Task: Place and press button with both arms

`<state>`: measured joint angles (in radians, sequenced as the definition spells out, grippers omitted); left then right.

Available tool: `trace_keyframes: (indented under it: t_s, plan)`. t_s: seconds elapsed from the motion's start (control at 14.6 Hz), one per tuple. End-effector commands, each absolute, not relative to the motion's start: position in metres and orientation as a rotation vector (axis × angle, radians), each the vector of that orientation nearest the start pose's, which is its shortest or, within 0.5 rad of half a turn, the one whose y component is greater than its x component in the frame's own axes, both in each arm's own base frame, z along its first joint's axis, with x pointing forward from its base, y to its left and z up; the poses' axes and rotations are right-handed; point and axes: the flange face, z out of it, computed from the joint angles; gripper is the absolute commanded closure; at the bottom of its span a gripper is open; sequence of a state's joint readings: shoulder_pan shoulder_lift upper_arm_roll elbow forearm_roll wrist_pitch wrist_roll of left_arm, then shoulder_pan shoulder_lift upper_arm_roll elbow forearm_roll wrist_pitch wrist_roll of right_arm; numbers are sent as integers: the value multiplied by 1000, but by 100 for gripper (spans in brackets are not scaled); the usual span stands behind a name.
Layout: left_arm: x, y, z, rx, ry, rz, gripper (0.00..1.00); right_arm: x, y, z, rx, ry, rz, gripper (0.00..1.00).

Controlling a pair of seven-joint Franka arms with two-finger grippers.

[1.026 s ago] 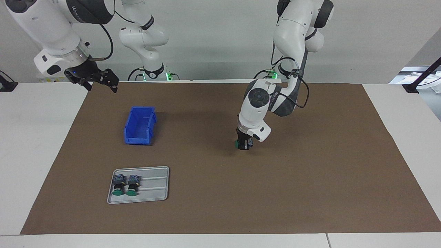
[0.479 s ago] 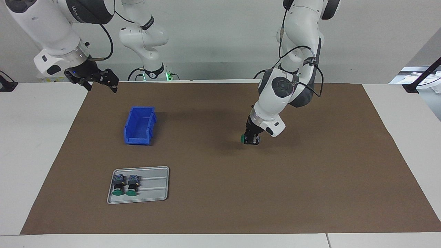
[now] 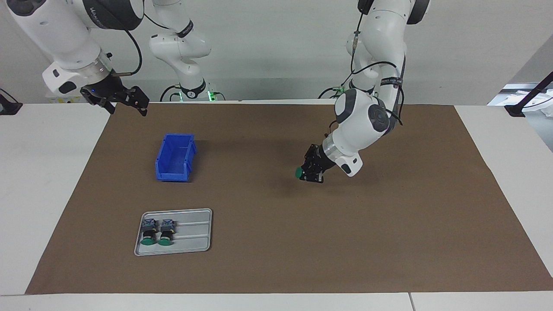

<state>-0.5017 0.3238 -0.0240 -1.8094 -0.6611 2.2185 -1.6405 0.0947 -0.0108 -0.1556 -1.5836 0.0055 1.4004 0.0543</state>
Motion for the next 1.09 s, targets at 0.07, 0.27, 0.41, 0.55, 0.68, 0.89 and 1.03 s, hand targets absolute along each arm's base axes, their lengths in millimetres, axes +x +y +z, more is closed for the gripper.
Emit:
trace_keyframes:
  t_s: [0.07,0.27,0.41,0.55,0.68,0.89,1.03]
  plan:
    - [540,-322,374,-2495,-2396,949,89,525,-35,611,-3118,164,257,1]
    - [532,-294,362,-2553,-2441,1163,89,525,-35,611,-3118,164,260,1]
    - [530,-288,352,-2549,-2457,1219,89,525,-35,611,-3118,164,257,1]
    - [531,-284,343,-2617,-2399,1288,90,525,-35,611,-3118,164,257,1]
    - [533,-268,334,-2673,-2347,1403,91,525,-35,611,-3118,164,257,1]
    - [534,-262,319,-2751,-2248,1445,91,525,-35,611,-3118,164,260,1]
    - [537,-241,314,-2791,-2186,1532,92,525,-35,611,-3118,164,257,1]
